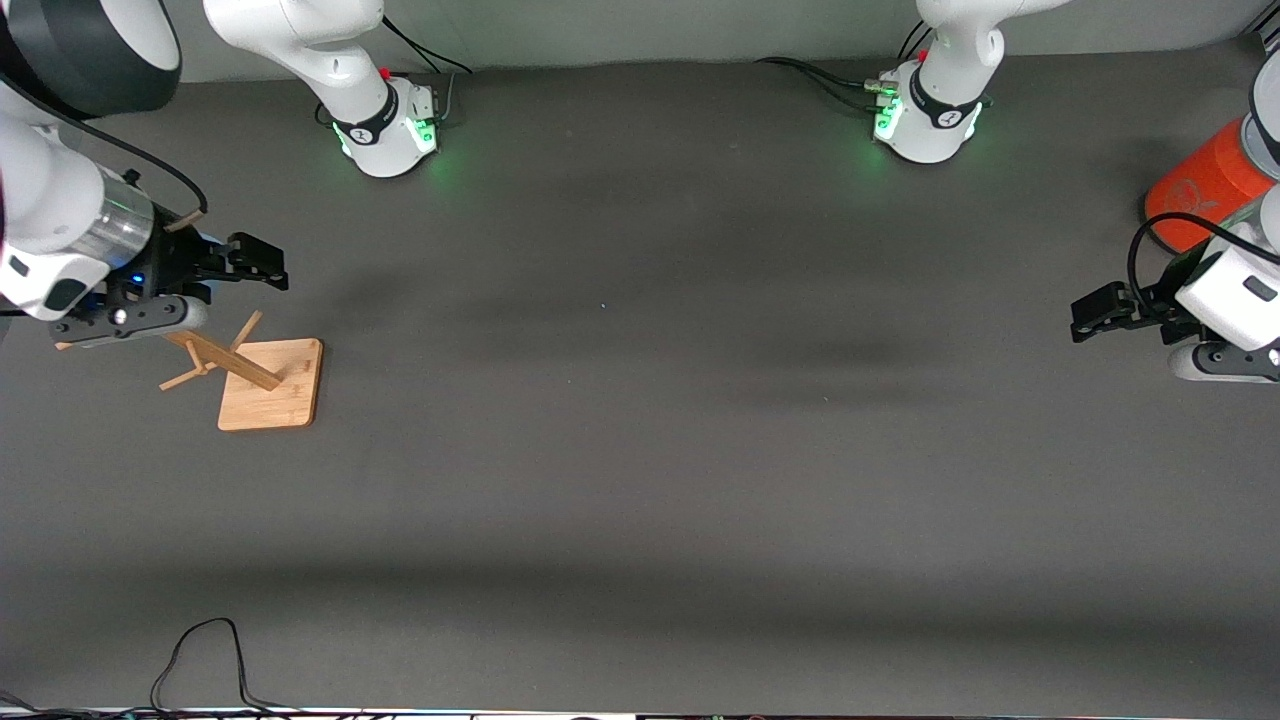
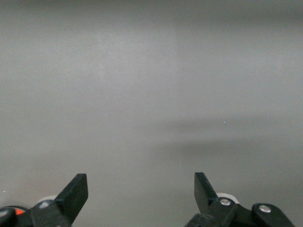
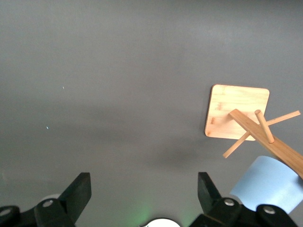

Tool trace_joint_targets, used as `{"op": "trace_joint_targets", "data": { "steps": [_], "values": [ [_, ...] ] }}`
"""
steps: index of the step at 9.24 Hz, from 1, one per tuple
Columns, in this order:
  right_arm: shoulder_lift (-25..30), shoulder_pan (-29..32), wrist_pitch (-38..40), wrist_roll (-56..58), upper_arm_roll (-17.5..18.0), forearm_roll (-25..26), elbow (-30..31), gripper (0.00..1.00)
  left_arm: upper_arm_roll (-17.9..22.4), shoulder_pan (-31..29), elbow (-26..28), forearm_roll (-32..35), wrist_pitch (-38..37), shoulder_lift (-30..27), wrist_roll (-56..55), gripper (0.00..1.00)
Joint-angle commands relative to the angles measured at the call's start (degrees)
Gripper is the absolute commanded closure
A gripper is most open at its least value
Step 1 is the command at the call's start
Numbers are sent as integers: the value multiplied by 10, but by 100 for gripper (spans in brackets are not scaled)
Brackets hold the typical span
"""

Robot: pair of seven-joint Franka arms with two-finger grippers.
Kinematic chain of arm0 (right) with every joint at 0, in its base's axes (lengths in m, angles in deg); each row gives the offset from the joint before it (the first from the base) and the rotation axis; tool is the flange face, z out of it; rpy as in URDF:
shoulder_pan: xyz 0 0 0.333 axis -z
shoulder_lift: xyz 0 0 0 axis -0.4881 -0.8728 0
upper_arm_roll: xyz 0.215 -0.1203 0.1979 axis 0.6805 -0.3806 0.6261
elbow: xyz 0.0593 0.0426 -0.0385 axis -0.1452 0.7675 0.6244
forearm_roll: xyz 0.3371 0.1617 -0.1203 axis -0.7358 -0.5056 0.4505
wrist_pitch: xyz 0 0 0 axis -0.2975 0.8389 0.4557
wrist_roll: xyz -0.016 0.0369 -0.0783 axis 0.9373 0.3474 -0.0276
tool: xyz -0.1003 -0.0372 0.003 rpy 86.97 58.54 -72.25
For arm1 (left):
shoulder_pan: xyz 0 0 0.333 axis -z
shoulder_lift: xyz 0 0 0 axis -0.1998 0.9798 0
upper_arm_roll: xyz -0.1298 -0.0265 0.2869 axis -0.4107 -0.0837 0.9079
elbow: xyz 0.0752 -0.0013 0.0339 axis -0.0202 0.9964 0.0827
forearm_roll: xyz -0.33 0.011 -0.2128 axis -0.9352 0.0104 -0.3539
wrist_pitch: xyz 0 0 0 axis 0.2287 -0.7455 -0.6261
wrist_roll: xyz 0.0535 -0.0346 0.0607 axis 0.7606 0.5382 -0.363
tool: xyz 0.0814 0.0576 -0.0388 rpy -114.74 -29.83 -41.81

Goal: Rotate and upright cup with both arms
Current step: 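Reach the right gripper to the blue cup on the mug tree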

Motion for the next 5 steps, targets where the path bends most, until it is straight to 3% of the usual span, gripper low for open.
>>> {"op": "trace_joint_targets", "data": {
  "steps": [1,5],
  "values": [
    [1,3,8,-20,2,9,-21,0,1,-2,14,-1,4,-17,9,0],
    [9,3,35,-22,-17,7,-26,0,1,-2,14,-1,5,-17,9,0]
  ]
}}
